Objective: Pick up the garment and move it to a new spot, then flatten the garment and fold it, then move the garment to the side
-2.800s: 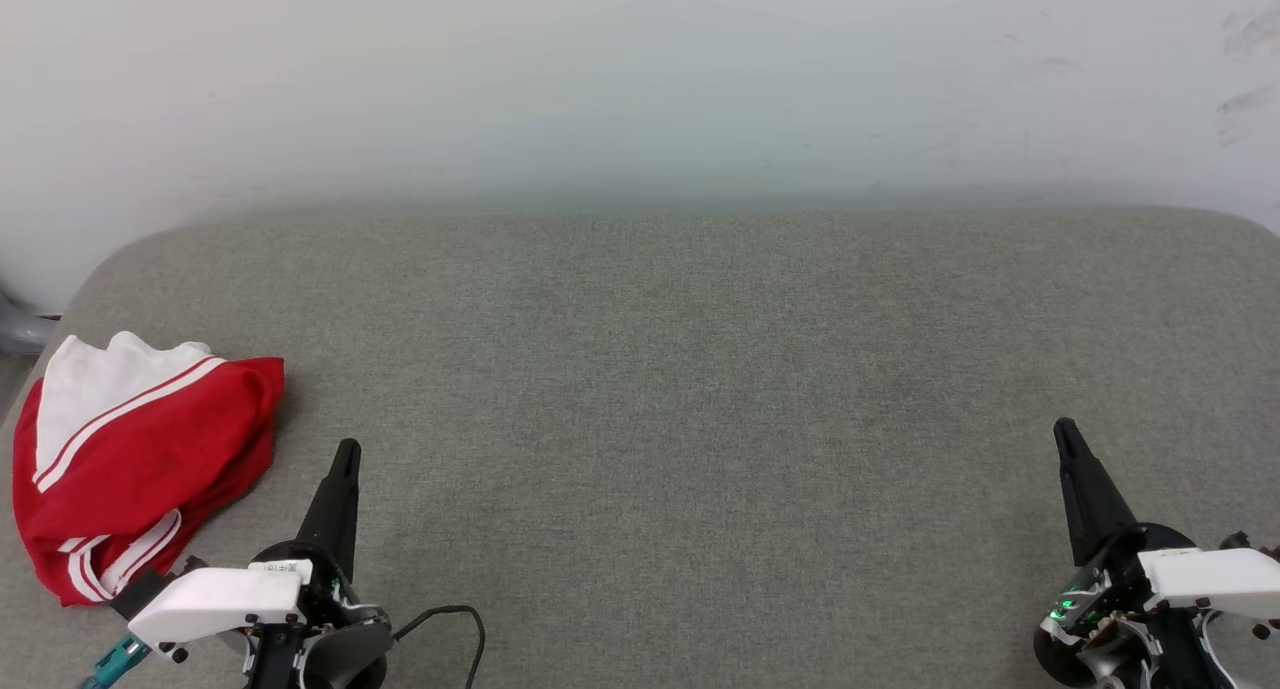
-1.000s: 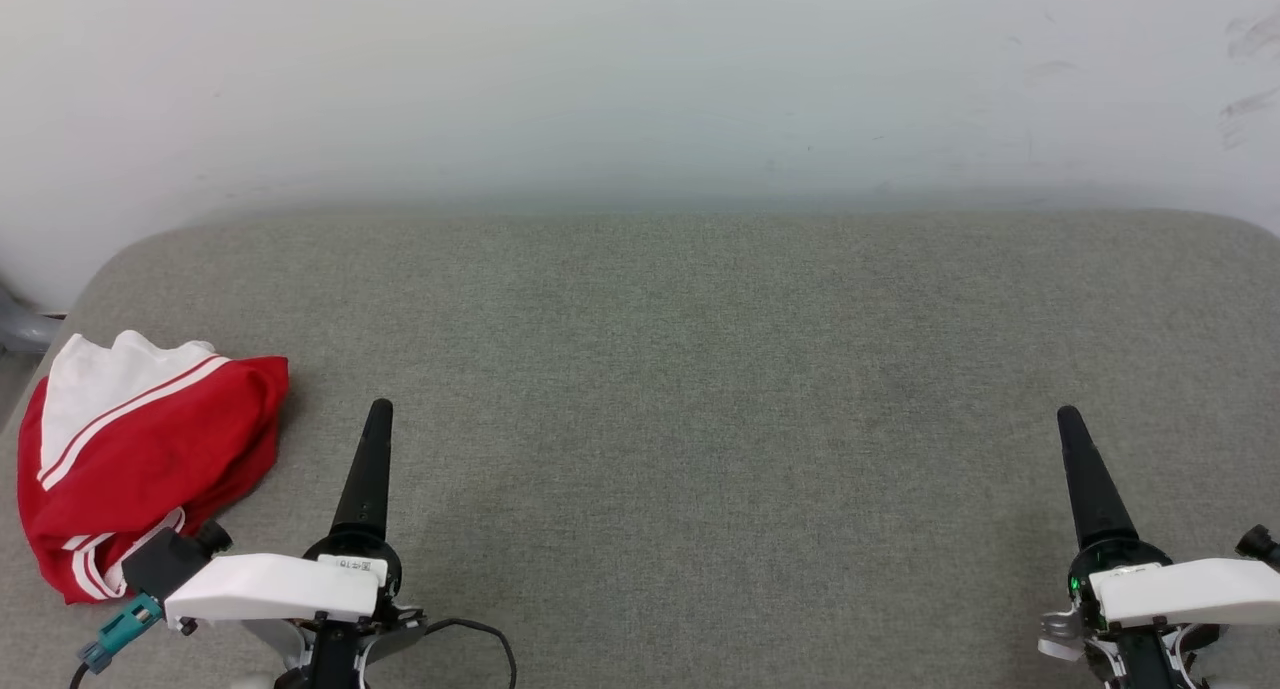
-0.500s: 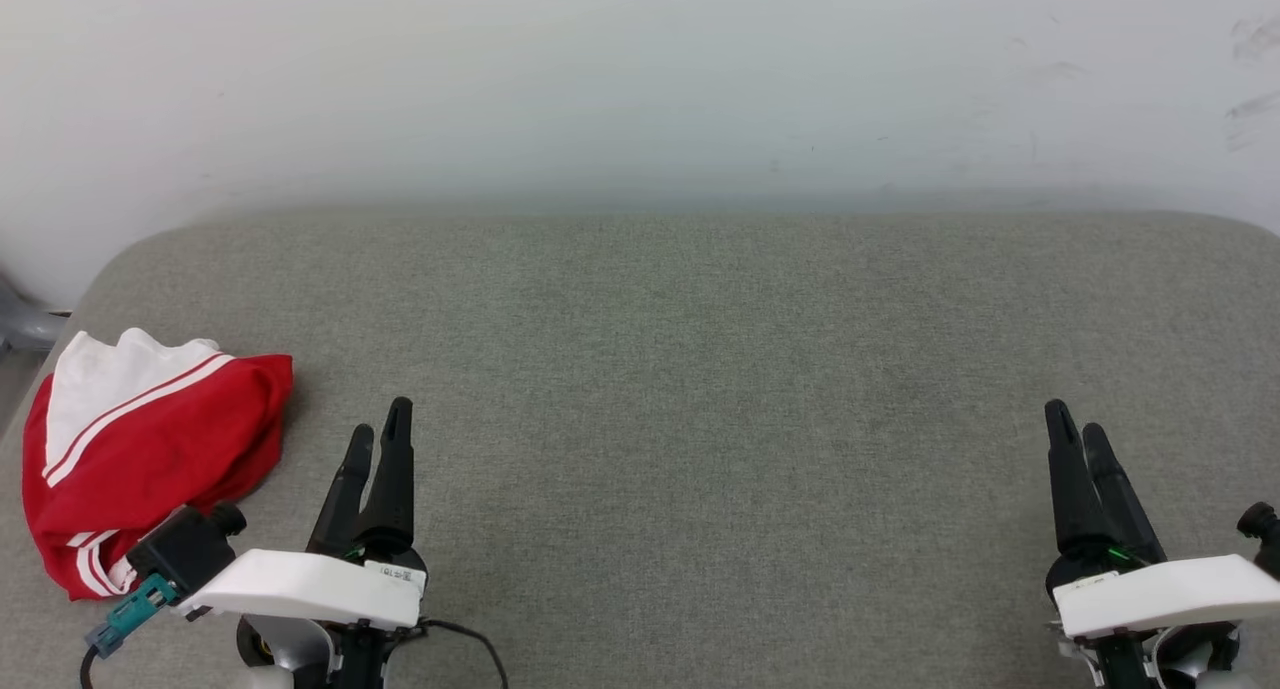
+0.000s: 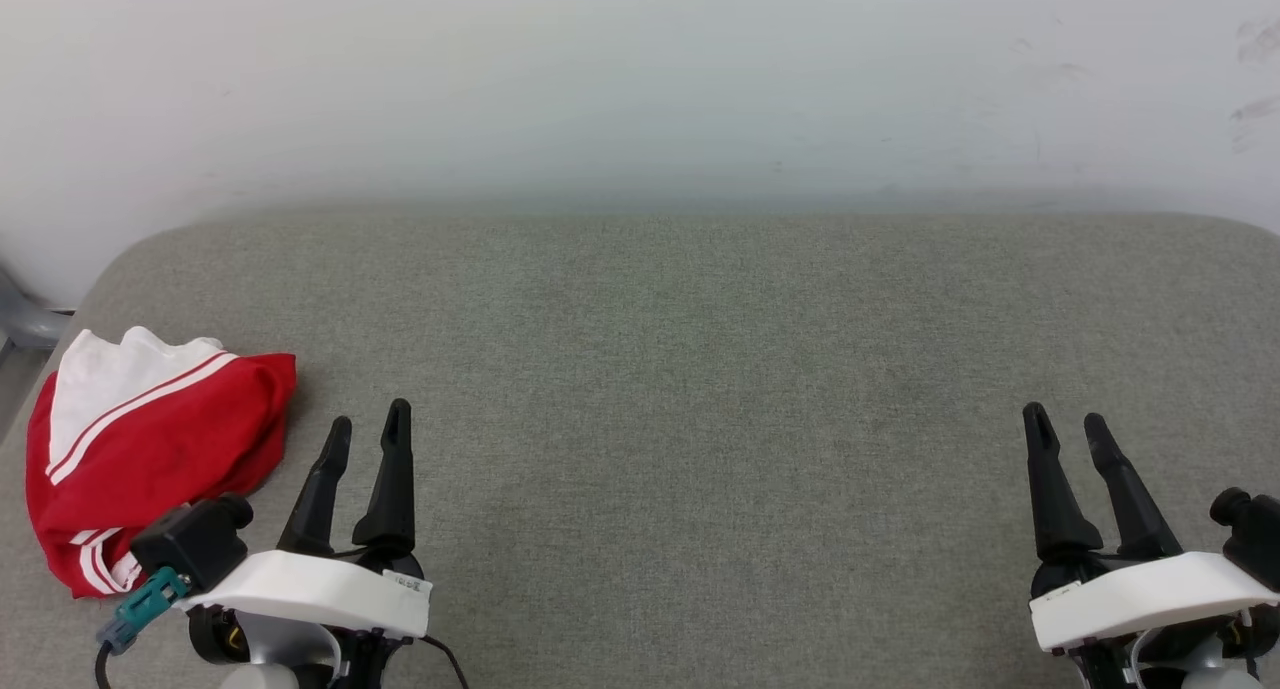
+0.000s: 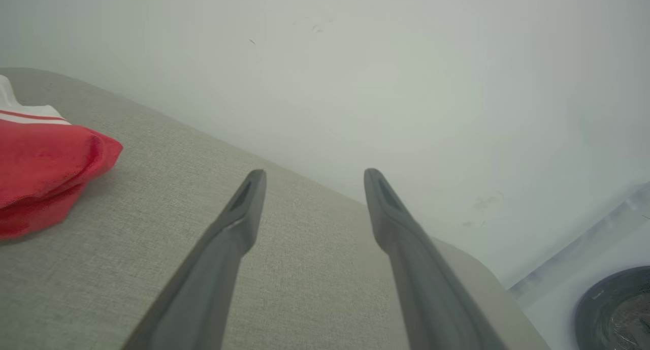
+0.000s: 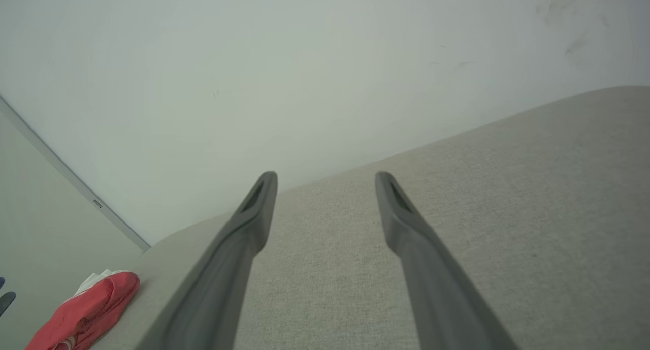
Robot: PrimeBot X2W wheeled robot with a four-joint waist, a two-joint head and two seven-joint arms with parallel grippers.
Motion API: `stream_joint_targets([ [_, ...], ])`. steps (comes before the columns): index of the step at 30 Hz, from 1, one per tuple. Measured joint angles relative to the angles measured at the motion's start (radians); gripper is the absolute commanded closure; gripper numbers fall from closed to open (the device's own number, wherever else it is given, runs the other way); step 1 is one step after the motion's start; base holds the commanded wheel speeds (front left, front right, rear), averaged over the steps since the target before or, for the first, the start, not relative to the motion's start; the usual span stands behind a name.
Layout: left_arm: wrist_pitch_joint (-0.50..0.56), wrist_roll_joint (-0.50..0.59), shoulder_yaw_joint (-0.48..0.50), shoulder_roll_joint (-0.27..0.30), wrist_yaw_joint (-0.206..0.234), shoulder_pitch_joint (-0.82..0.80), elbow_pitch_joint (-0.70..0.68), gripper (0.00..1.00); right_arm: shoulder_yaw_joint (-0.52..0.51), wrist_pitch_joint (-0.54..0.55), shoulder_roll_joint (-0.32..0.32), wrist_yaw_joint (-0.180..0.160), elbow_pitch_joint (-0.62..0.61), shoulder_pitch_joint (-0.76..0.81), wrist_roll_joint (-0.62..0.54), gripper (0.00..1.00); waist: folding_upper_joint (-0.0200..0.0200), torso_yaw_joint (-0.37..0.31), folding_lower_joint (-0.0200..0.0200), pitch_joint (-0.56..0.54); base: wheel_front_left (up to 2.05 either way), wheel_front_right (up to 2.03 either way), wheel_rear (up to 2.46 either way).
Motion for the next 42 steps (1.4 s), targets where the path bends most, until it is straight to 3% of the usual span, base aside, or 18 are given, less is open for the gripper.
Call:
stream_joint_targets([
  [20,-0.05,0.24,-0.017,0.031,0.0,0.013,-0.002,0.0,-0.021,0.034,0.0,0.0,-0.06,0.026,-0.254,0.0,0.0,0.005,0.0,0.0,0.0,0.0,0.0],
  [42,-0.098,0.422,-0.039,0.043,0.003,0.015,0.037,0.0,-0.041,0.05,0.0,0.0,-0.109,0.052,-0.427,0.0,0.0,0.013,0.0,0.0,0.0,0.0,0.0],
])
